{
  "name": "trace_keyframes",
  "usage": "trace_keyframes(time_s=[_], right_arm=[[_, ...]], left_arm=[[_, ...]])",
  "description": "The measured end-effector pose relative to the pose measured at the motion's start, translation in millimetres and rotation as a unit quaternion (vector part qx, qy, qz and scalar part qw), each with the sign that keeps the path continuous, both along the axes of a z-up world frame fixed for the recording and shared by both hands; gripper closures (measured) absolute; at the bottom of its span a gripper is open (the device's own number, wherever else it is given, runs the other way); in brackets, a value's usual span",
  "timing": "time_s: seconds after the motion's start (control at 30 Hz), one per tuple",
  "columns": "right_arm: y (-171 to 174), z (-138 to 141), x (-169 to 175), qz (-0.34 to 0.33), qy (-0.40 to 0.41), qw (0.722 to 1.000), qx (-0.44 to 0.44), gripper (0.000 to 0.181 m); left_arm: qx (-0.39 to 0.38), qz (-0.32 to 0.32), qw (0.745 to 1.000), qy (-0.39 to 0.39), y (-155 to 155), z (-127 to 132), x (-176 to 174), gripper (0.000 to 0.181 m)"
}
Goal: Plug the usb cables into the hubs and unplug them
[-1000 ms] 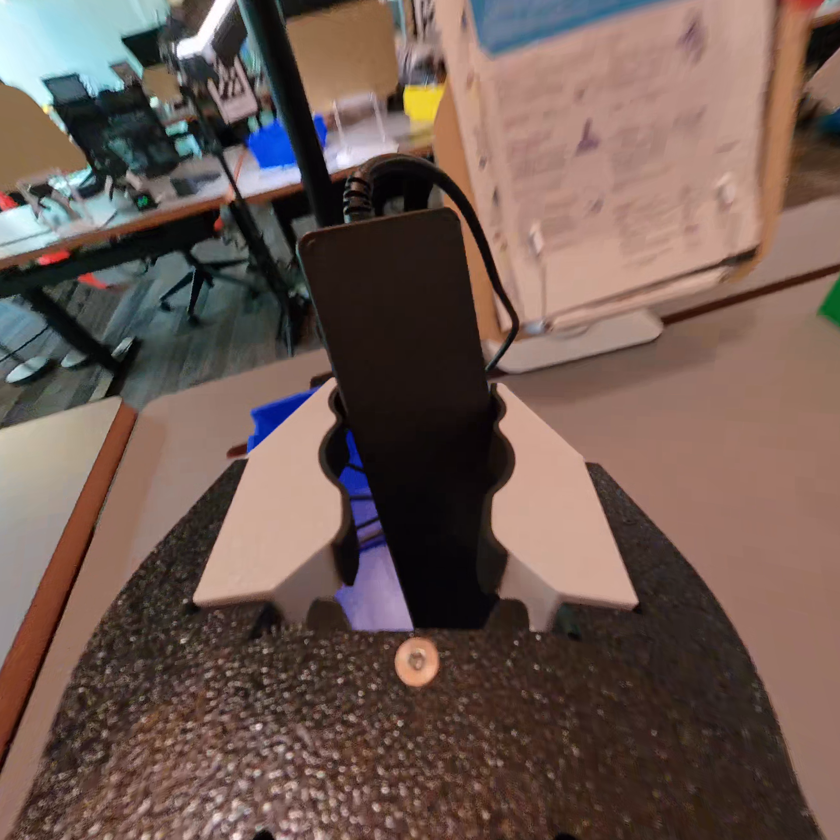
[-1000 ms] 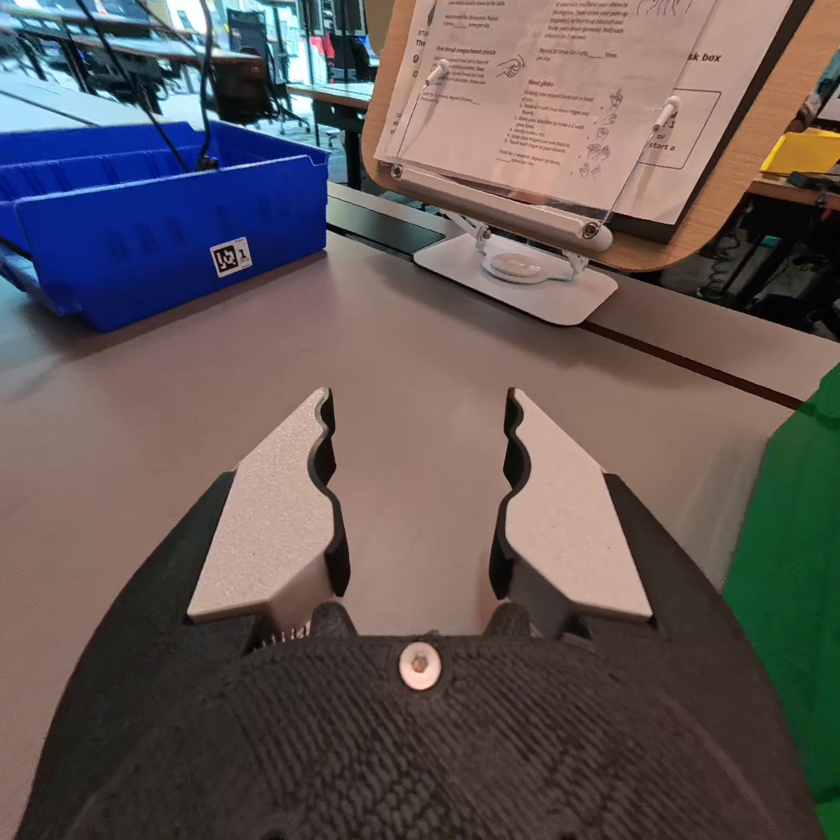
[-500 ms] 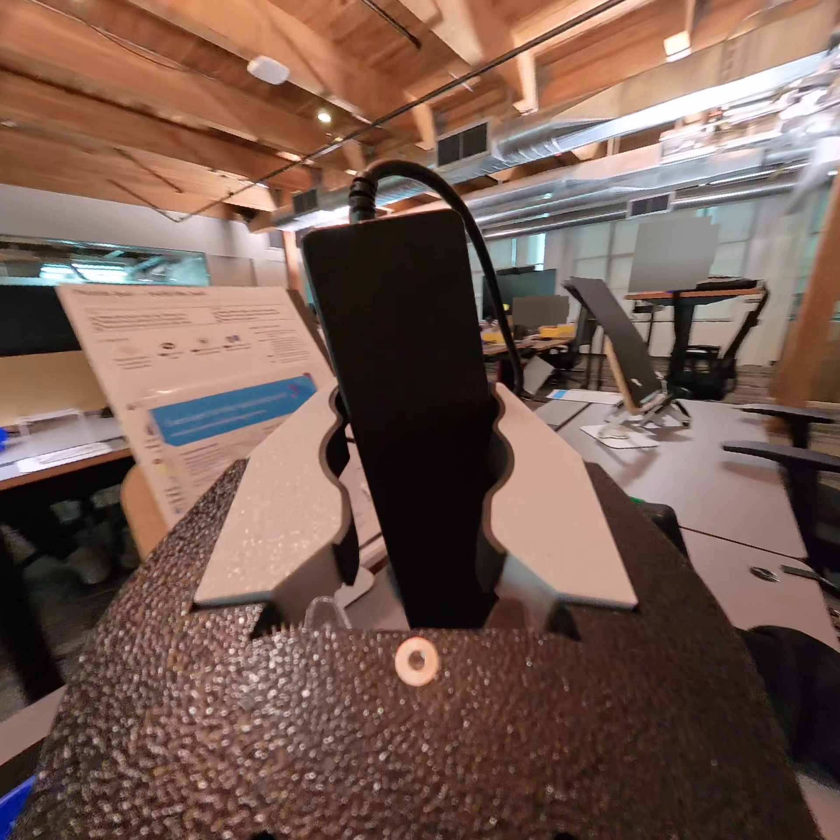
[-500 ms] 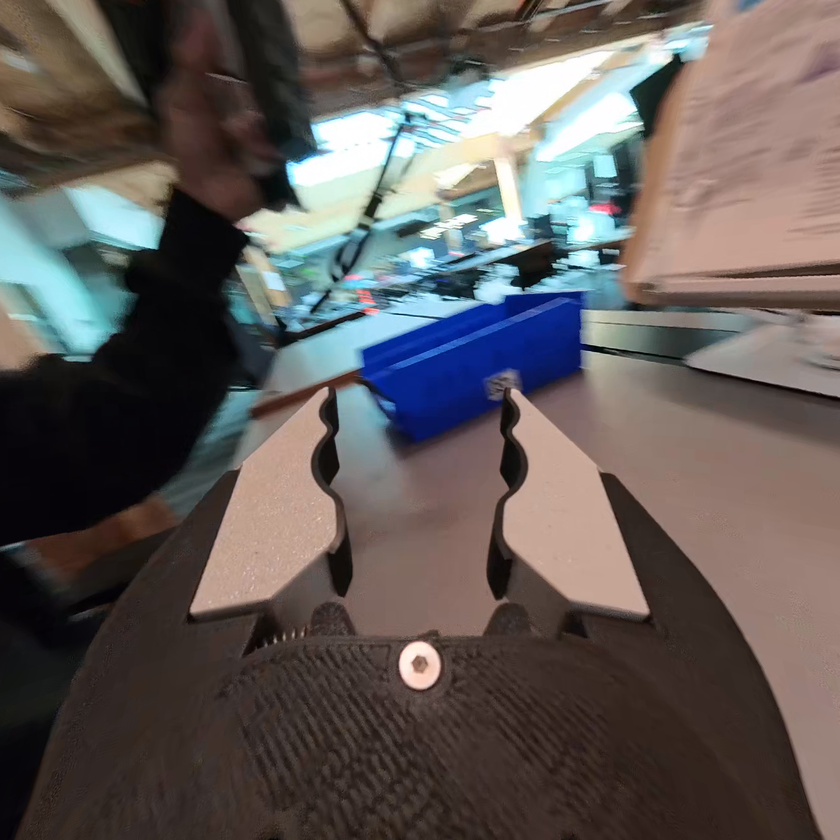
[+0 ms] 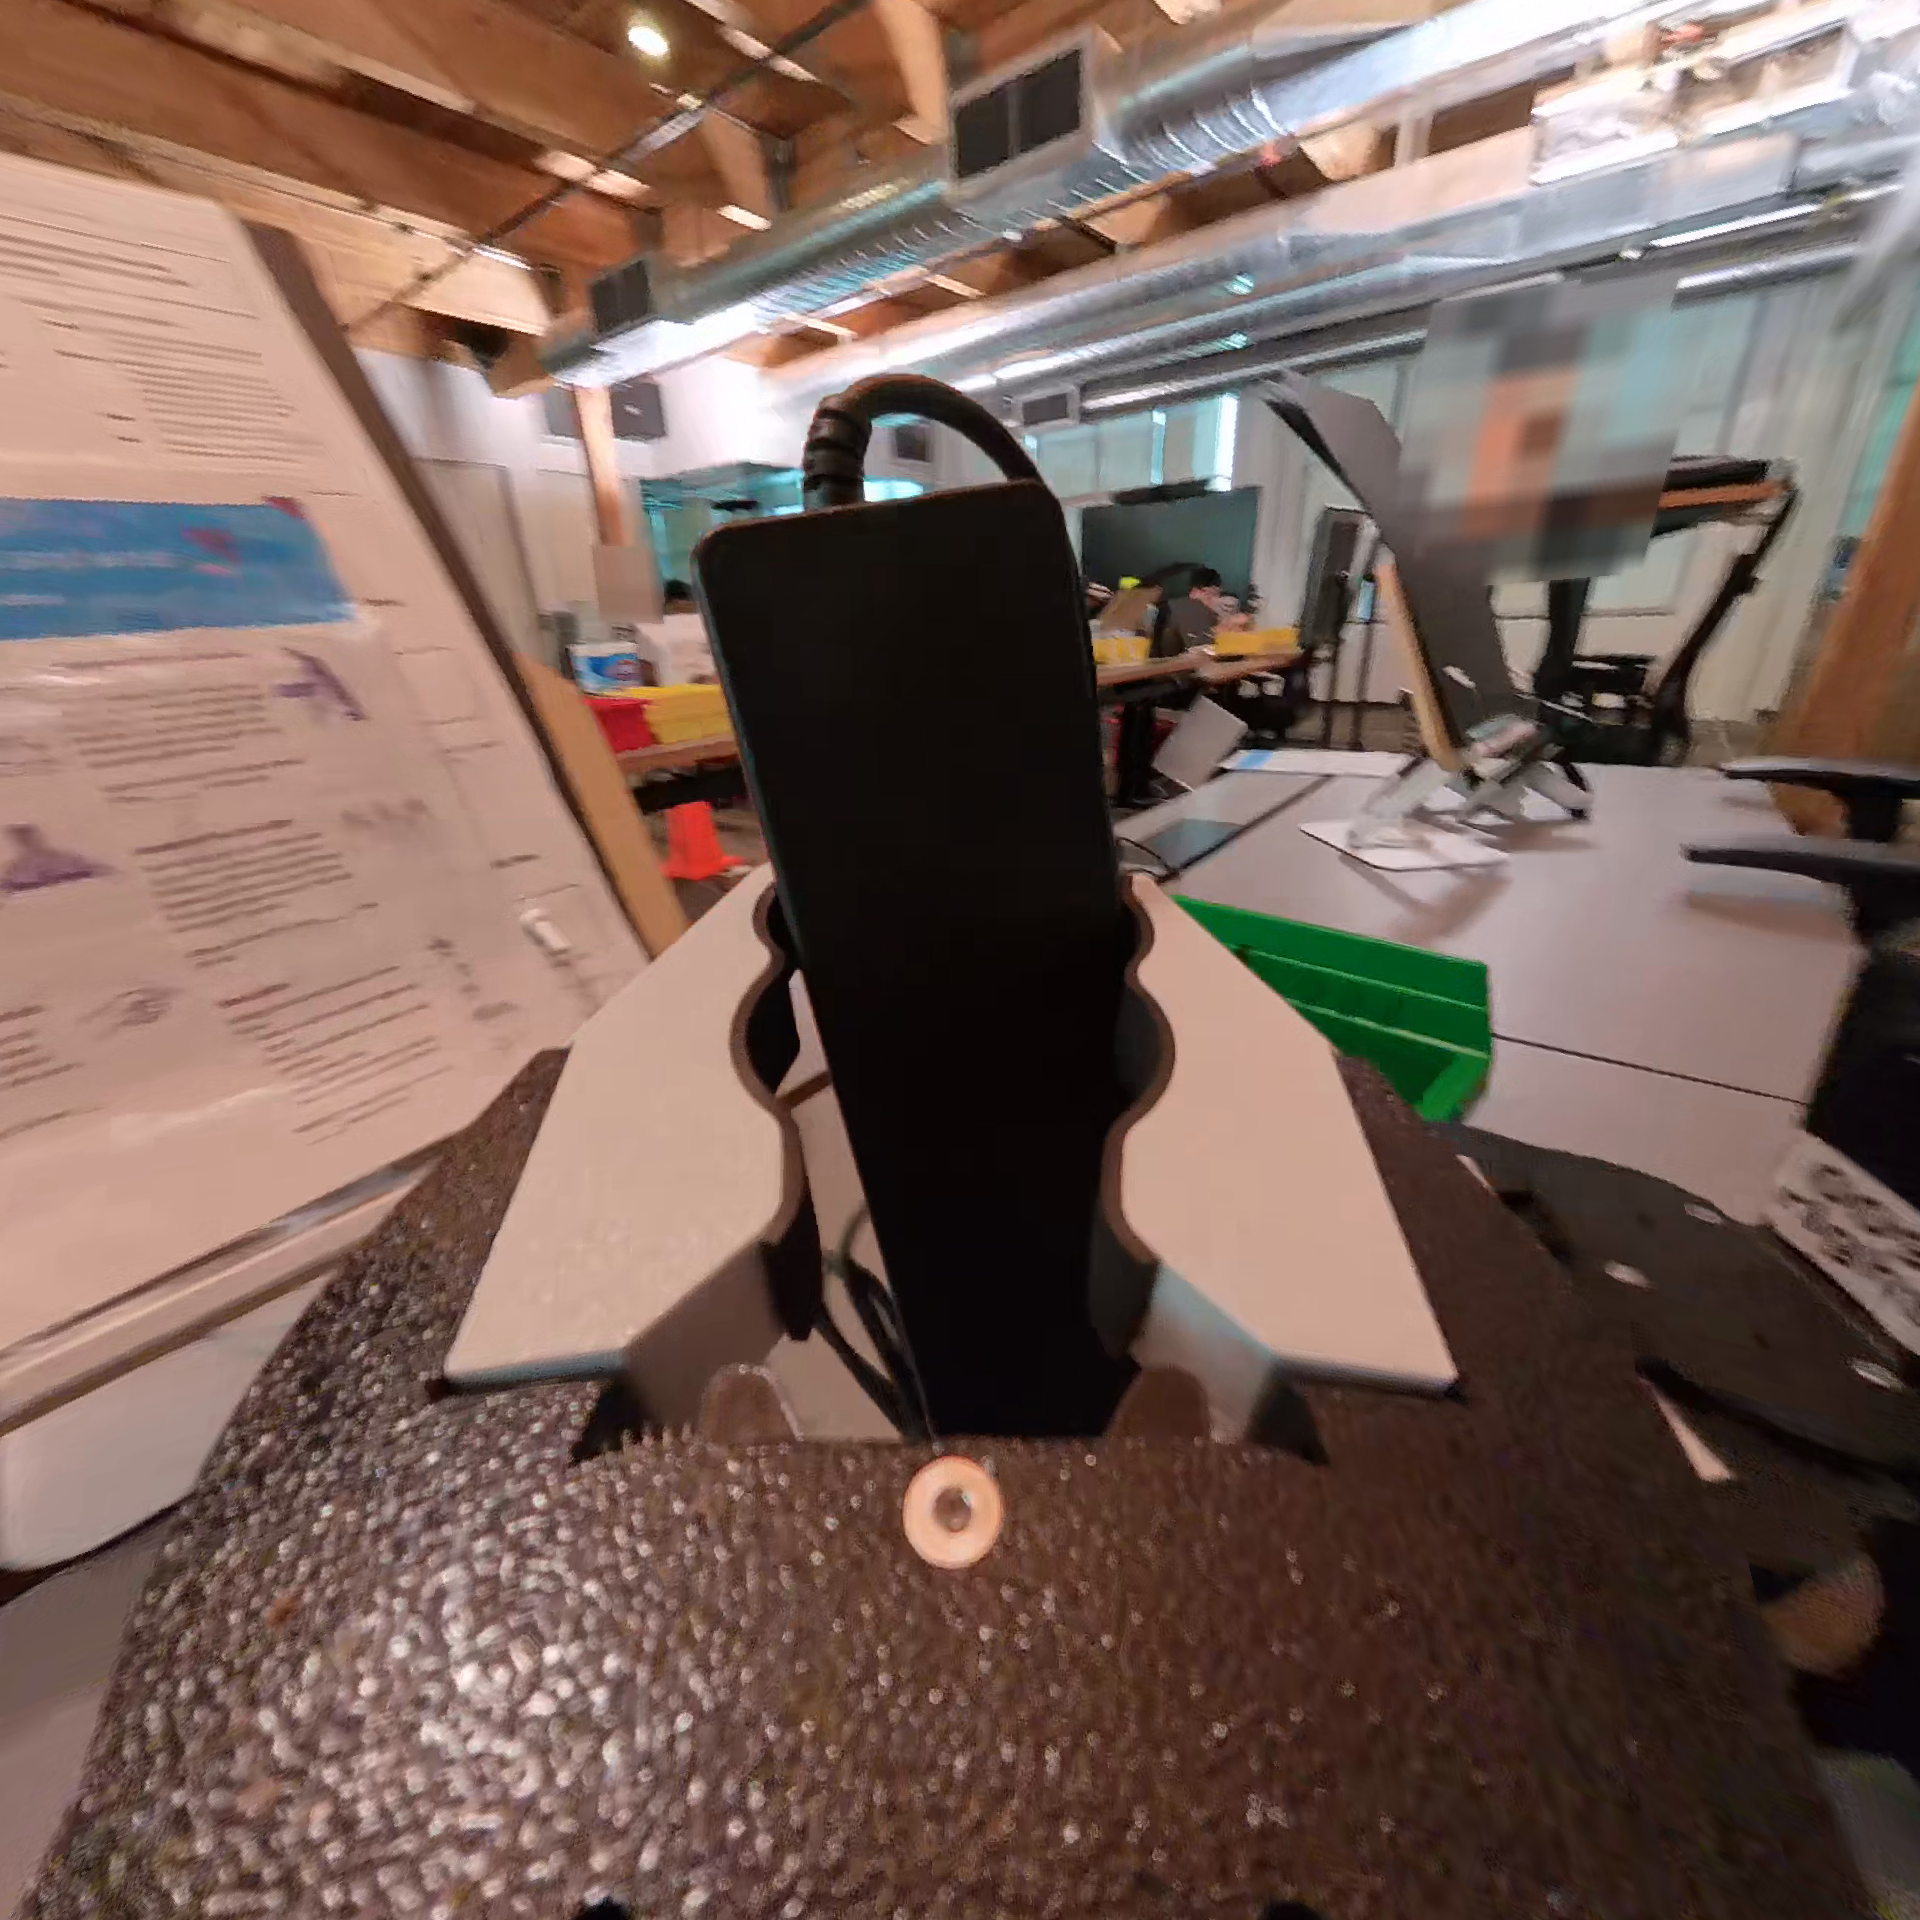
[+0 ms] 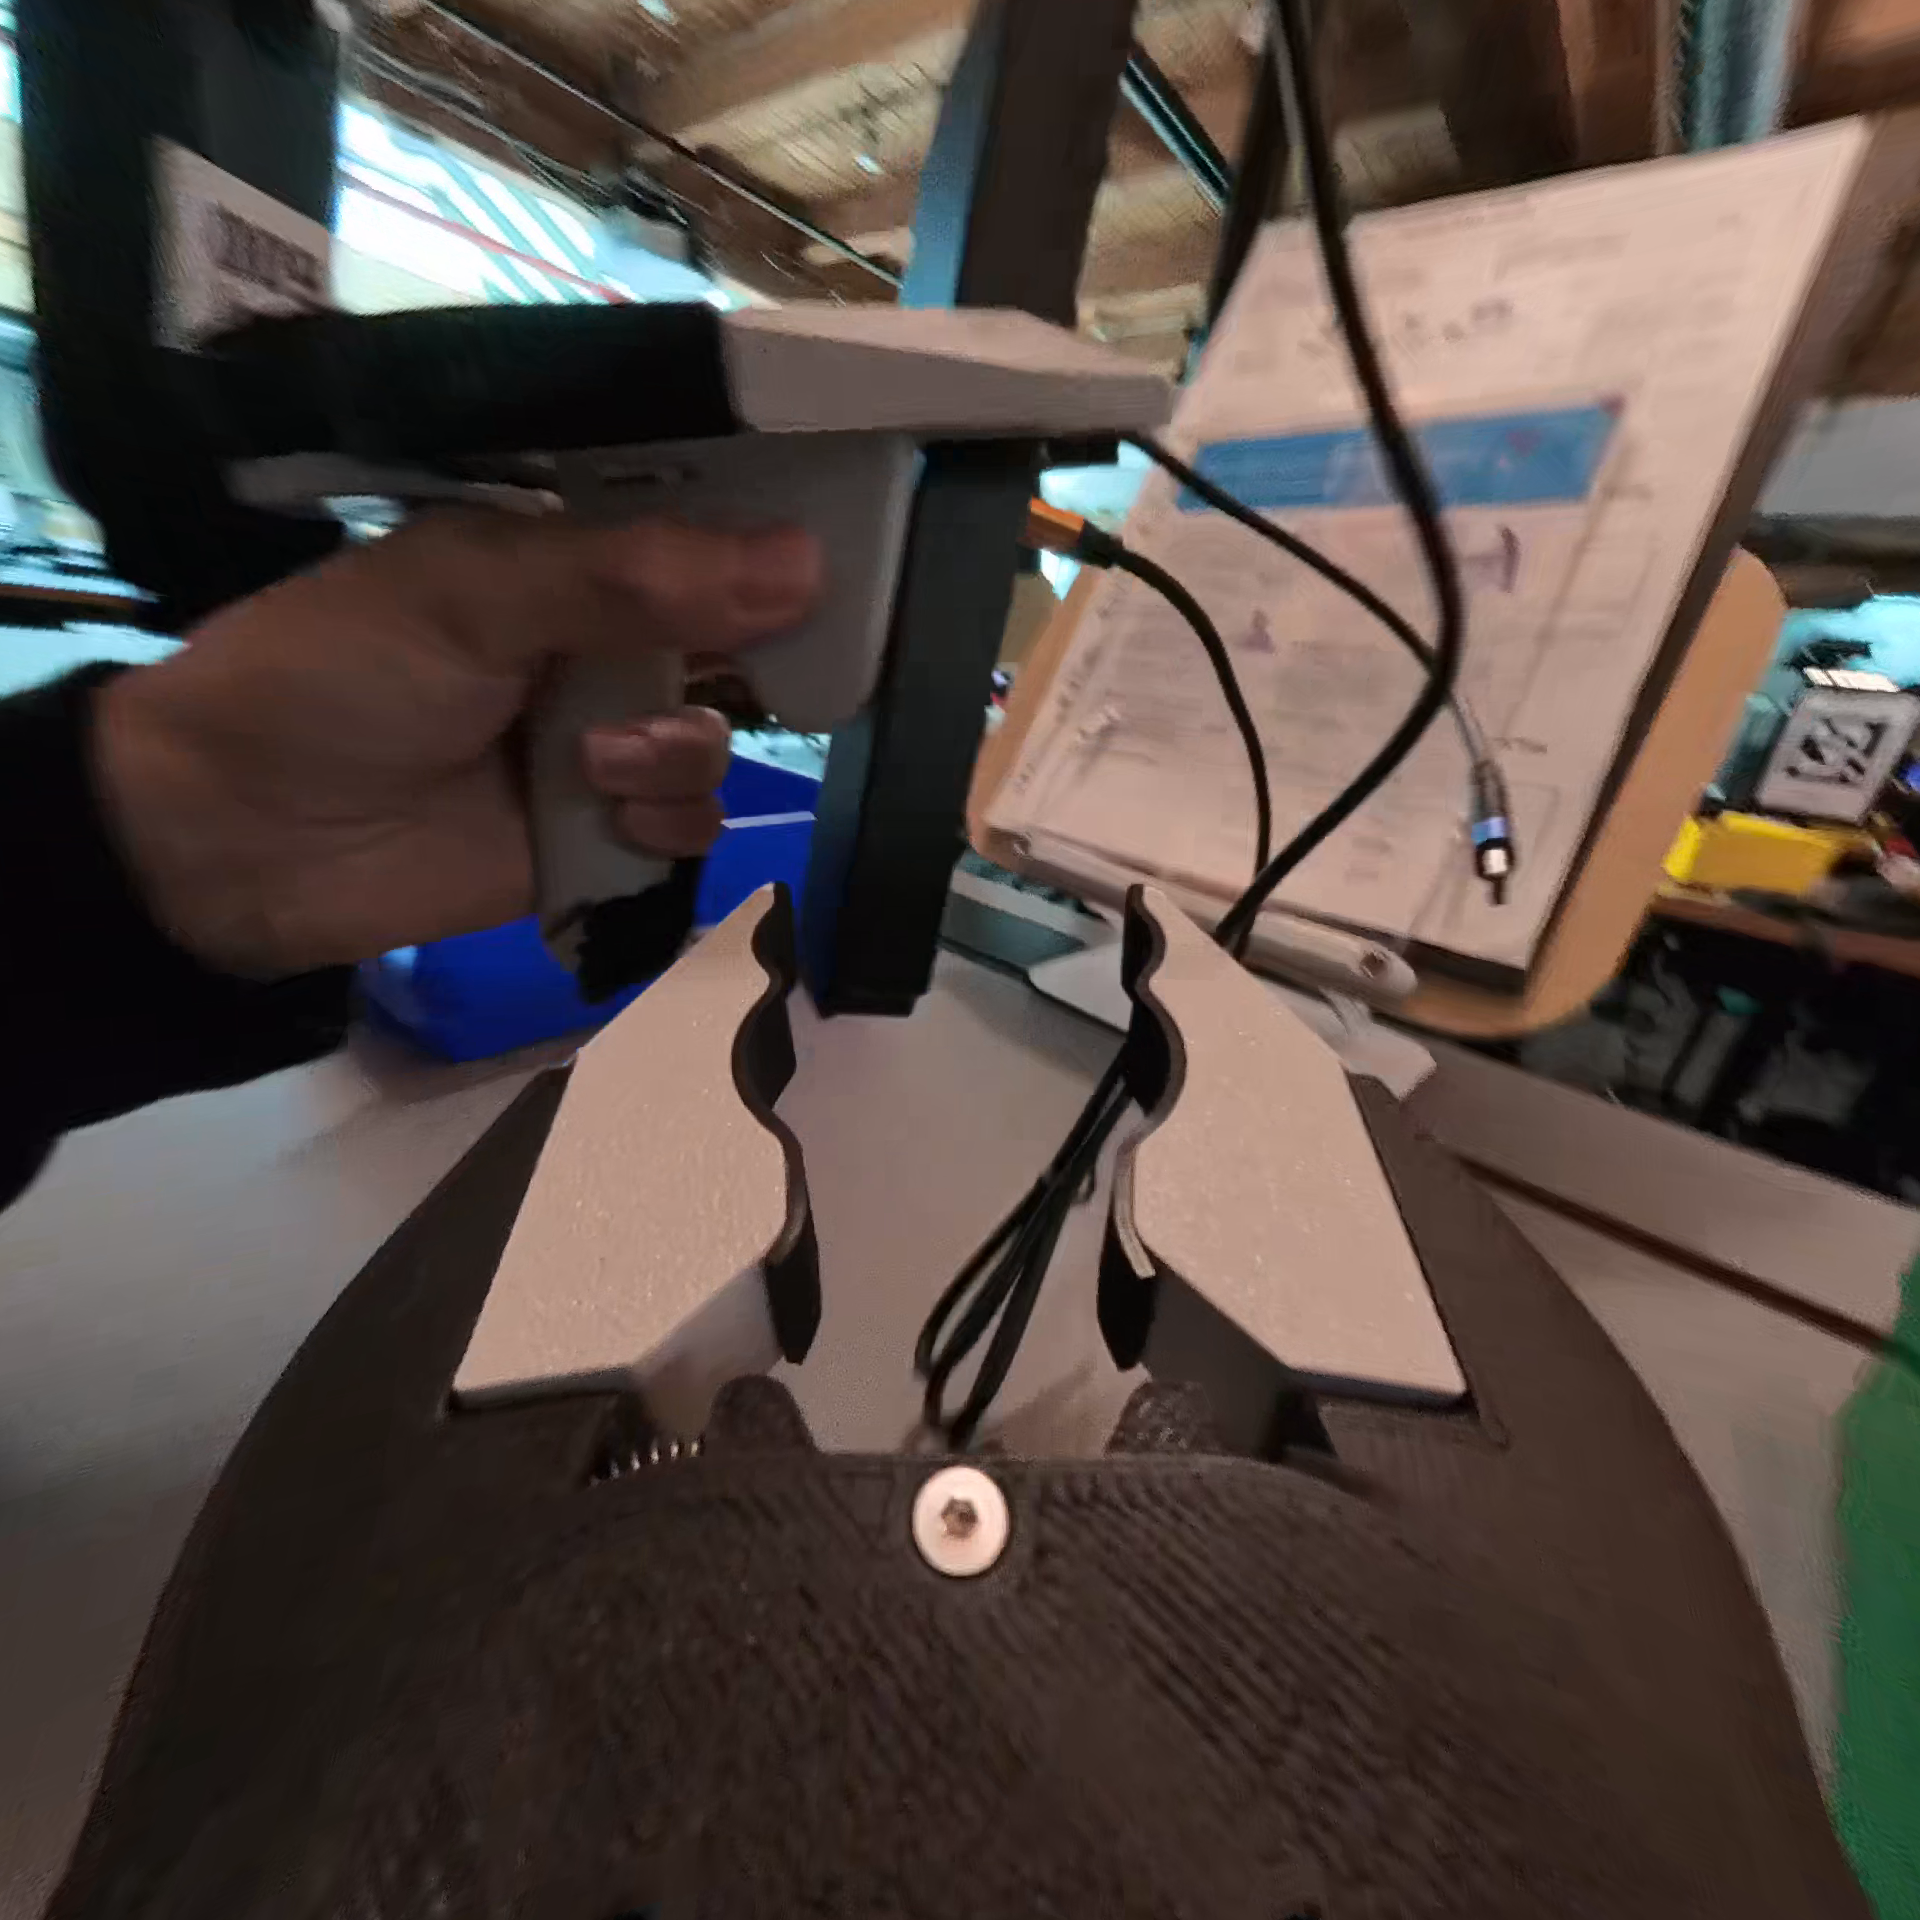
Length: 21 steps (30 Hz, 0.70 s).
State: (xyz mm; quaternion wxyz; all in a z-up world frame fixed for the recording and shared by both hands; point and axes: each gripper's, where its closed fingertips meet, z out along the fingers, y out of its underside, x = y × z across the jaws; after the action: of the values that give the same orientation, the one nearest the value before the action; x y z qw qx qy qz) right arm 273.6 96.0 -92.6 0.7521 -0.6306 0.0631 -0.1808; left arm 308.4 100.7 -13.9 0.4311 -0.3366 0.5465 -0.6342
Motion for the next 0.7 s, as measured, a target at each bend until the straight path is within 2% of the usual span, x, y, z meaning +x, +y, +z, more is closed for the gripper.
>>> trace_keyframes(time_s=[0.03, 0.1, 0.17, 0.3, 0.37, 0.43, 0.53, 0.6, 0.7], right_arm=[[-1, -6, 7, -0.009, 0.008, 1.0, -0.015, 0.122], [0, -13, 5, 0.017, 0.008, 0.999, -0.033, 0.133], [-2, -11, 0, 0.022, -0.02, 0.999, -0.037, 0.151], [-8, -17, 17, -0.025, -0.005, 0.997, -0.066, 0.159], [-17, -12, 25, -0.066, -0.032, 0.995, -0.065, 0.161], [-23, -6, 29, -0.101, -0.045, 0.992, -0.059, 0.161], [-30, 1, 35, -0.144, -0.034, 0.988, -0.036, 0.161], [-32, 2, 36, -0.165, -0.061, 0.983, -0.052, 0.161], [-30, 2, 32, -0.192, -0.112, 0.972, -0.077, 0.161]], left_arm=[[0.0, -0.019, 1.0, 0.007, -11, -4, 2, 0.123], [-0.006, -0.046, 0.999, 0.021, -24, -9, 6, 0.122], [-0.024, -0.059, 0.998, 0.027, -29, -10, 9, 0.124], [-0.036, -0.087, 0.995, 0.032, -32, -10, 7, 0.126], [-0.036, -0.115, 0.992, 0.042, -39, -9, 3, 0.127], [-0.041, -0.111, 0.991, 0.059, -40, -8, 2, 0.126], [-0.009, -0.095, 0.994, 0.057, -47, -13, 3, 0.097], [0.016, -0.104, 0.993, 0.054, -55, -15, 1, 0.095], [0.015, -0.092, 0.994, 0.057, -51, -12, 3, 0.094]])
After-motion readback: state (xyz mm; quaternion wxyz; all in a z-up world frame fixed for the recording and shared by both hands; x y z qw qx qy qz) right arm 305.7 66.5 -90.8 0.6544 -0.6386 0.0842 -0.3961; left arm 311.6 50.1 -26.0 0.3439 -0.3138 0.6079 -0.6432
